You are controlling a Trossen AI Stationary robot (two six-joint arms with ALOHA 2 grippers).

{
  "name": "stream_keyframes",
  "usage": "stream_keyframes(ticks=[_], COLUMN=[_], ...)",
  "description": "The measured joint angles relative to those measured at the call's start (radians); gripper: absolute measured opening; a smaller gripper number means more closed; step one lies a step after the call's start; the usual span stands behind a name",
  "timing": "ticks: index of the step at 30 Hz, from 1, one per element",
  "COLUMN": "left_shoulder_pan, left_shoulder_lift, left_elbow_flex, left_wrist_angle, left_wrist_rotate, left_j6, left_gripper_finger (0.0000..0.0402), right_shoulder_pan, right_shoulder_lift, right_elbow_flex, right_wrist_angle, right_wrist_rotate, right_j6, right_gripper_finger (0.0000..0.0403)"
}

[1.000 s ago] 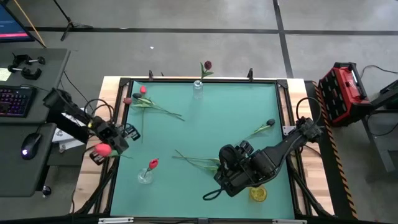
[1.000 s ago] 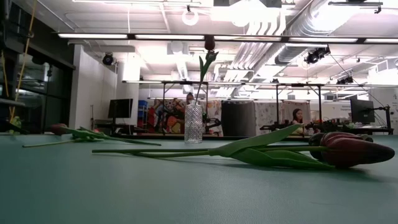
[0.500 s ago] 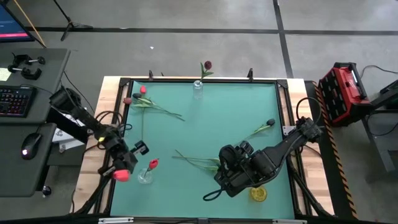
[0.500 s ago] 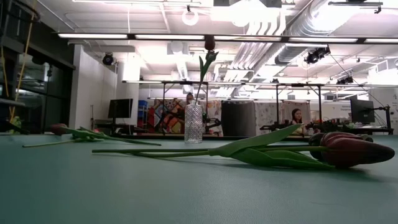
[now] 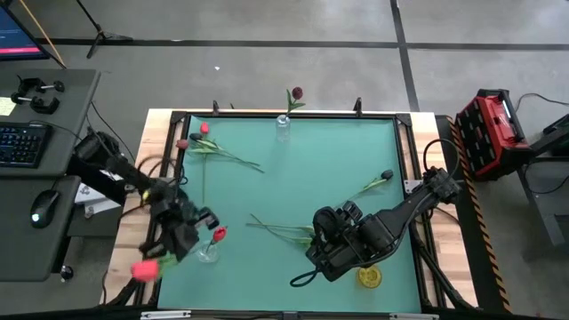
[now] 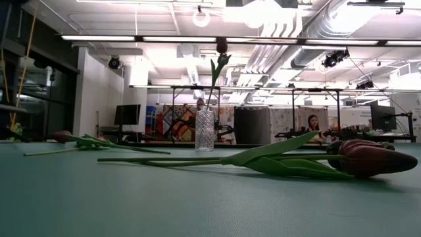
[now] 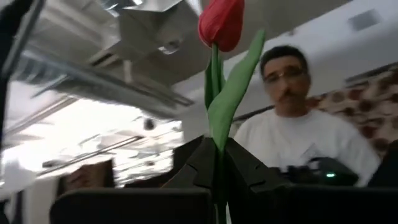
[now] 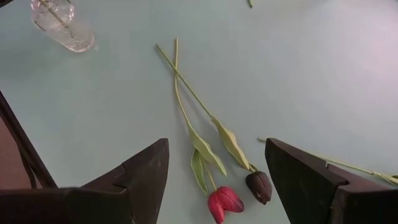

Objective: Sort flowers into vase by color
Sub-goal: Put the bottom pink flower into the bottom transparent vase

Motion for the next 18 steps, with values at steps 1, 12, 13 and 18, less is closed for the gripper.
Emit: stream_keyframes(ticks=[1, 12, 13, 18], left_shoulder_pan=[0.056, 0.375, 0.366, 0.281], left_shoulder_lift=[0.0, 0.001, -0.007, -0.098], left_elbow_flex=[0.036, 0.157, 0.134, -0.066], left_wrist_angle=[-0.015, 0.006, 0.009, 0.009], left_wrist_rotate=[0.066, 0.528, 0.532, 0.416], left_j6=[-0.061, -0.461, -0.484, -0.407], left_gripper_finger=[0.0, 0.0, 0.0, 0.0], right_shoulder_pan=[0.0, 0.012, 0.014, 0.018], right_shoulder_lift=[0.0, 0.0, 0.0, 0.0], right_elbow_flex=[0.0, 0.0, 0.0, 0.0], right_wrist_angle=[0.002, 0.012, 0.012, 0.001], right_wrist_rotate=[0.0, -0.003, -0.003, 0.0], right_j6=[-0.002, -0.007, -0.004, 0.018], right_gripper_finger=[0.0254, 0.0254, 0.0254, 0.0254])
